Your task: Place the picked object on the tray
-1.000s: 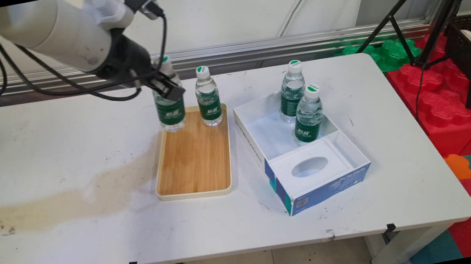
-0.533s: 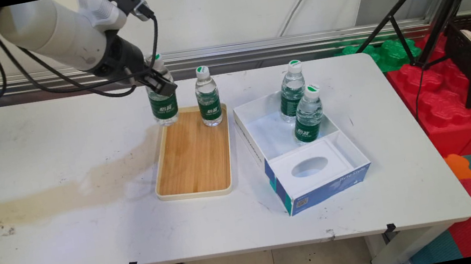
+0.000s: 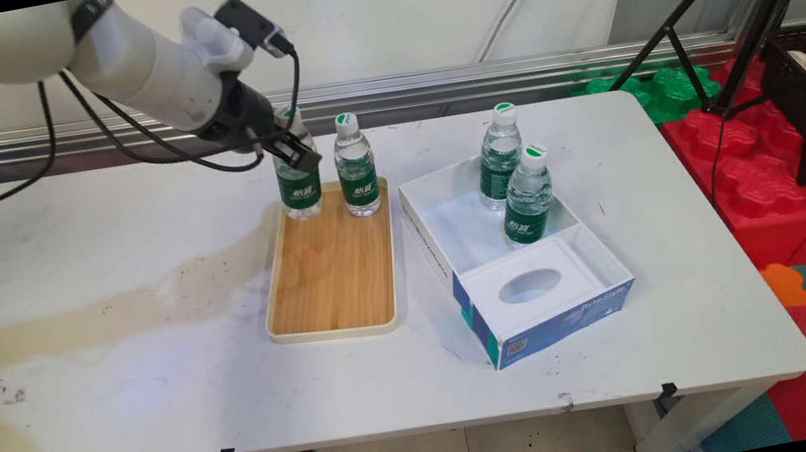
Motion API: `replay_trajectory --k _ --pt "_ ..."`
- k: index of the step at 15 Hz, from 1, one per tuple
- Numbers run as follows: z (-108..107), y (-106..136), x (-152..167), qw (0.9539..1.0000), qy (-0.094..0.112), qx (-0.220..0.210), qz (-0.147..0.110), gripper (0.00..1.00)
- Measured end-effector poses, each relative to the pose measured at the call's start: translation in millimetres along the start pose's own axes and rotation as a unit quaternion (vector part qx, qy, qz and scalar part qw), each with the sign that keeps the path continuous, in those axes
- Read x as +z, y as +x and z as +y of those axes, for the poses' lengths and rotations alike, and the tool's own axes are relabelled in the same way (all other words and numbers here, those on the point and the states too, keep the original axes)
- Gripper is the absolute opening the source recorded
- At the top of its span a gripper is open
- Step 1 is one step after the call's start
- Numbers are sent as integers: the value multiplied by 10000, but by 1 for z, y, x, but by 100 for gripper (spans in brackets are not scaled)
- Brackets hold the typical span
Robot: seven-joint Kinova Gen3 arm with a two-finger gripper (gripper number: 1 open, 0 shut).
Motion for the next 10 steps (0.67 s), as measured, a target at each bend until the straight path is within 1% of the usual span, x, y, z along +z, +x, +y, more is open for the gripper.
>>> replay_trajectory --k 6,10 --pt "-6 -5 43 9996 -168 156 -136 0" --pt "-9 -10 58 9994 -239 192 -163 0"
